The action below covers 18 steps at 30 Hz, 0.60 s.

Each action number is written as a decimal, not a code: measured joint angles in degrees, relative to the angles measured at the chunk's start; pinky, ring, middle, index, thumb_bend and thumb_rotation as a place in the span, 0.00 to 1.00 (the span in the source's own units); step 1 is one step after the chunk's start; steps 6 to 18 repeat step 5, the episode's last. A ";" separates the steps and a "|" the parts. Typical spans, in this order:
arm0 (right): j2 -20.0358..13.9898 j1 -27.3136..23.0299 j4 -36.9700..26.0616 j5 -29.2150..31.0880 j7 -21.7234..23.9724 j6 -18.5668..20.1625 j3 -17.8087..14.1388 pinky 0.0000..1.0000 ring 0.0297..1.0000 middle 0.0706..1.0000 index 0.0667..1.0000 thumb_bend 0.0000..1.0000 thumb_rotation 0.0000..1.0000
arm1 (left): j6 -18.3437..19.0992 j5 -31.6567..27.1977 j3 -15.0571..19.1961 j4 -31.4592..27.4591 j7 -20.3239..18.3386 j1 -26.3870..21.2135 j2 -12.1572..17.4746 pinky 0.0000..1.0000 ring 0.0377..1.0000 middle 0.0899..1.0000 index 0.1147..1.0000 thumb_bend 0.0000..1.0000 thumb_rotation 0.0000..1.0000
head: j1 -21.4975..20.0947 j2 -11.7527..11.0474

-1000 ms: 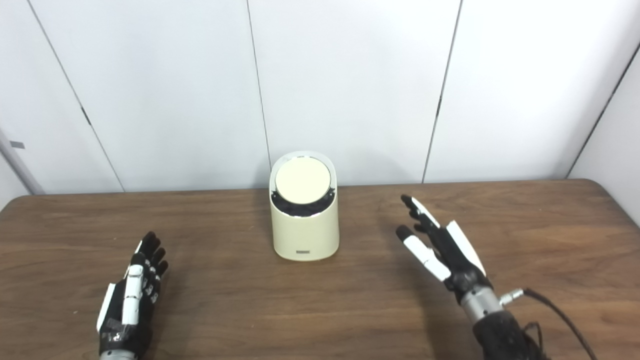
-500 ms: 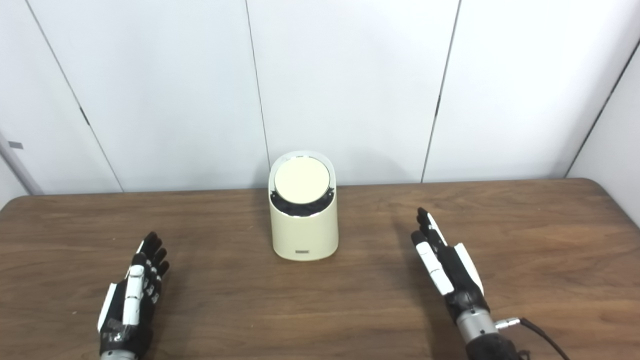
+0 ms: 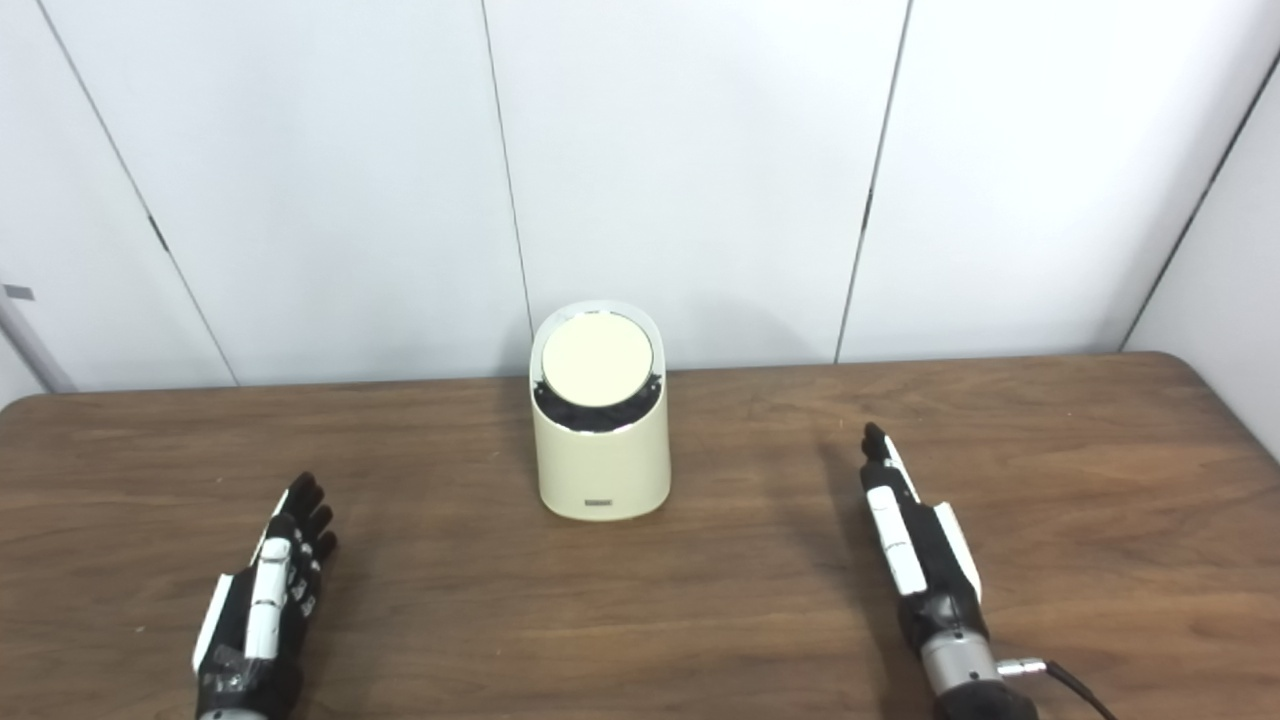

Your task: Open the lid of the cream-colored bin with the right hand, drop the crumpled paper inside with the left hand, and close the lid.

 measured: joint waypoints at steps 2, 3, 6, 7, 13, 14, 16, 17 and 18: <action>0.02 0.58 -0.43 0.05 -0.25 -0.21 0.04 1.00 0.99 0.99 0.98 0.57 1.00 | 0.00 0.01 0.00 -0.29 0.01 0.26 0.00 1.00 1.00 1.00 1.00 0.51 0.91 | 0.00 0.27; 0.05 0.88 -0.67 0.22 -0.37 -0.28 0.01 1.00 0.99 0.99 0.98 0.57 1.00 | 0.02 0.01 0.01 -0.46 0.03 0.42 -0.02 1.00 1.00 1.00 1.00 0.50 0.91 | -0.09 0.79; 0.17 1.23 -1.00 1.05 -0.45 -0.30 -0.13 1.00 0.99 0.99 0.97 0.58 1.00 | 0.09 0.11 0.02 -0.66 0.08 0.64 -0.03 1.00 1.00 1.00 1.00 0.51 0.92 | 0.00 1.06; 0.17 1.23 -1.00 1.05 -0.45 -0.30 -0.13 1.00 0.99 0.99 0.97 0.58 1.00 | 0.09 0.11 0.02 -0.66 0.08 0.64 -0.03 1.00 1.00 1.00 1.00 0.51 0.92 | 0.00 1.06; 0.17 1.23 -1.00 1.05 -0.45 -0.30 -0.13 1.00 0.99 0.99 0.97 0.58 1.00 | 0.09 0.11 0.02 -0.66 0.08 0.64 -0.03 1.00 1.00 1.00 1.00 0.51 0.92 | 0.00 1.06; 0.17 1.23 -1.00 1.05 -0.45 -0.30 -0.13 1.00 0.99 0.99 0.97 0.58 1.00 | 0.09 0.11 0.02 -0.66 0.08 0.64 -0.03 1.00 1.00 1.00 1.00 0.51 0.92 | 0.00 1.06; 0.17 1.23 -1.00 1.05 -0.45 -0.30 -0.13 1.00 0.99 0.99 0.97 0.58 1.00 | 0.09 0.11 0.02 -0.66 0.08 0.64 -0.03 1.00 1.00 1.00 1.00 0.51 0.92 | 0.00 1.06; 0.17 1.23 -1.00 1.05 -0.45 -0.30 -0.13 1.00 0.99 0.99 0.97 0.58 1.00 | 0.09 0.11 0.02 -0.66 0.08 0.64 -0.03 1.00 1.00 1.00 1.00 0.51 0.92 | 0.00 1.06; 0.17 1.23 -1.00 1.05 -0.45 -0.30 -0.13 1.00 0.99 0.99 0.97 0.58 1.00 | 0.09 0.11 0.02 -0.66 0.08 0.64 -0.03 1.00 1.00 1.00 1.00 0.51 0.92 | 0.00 1.06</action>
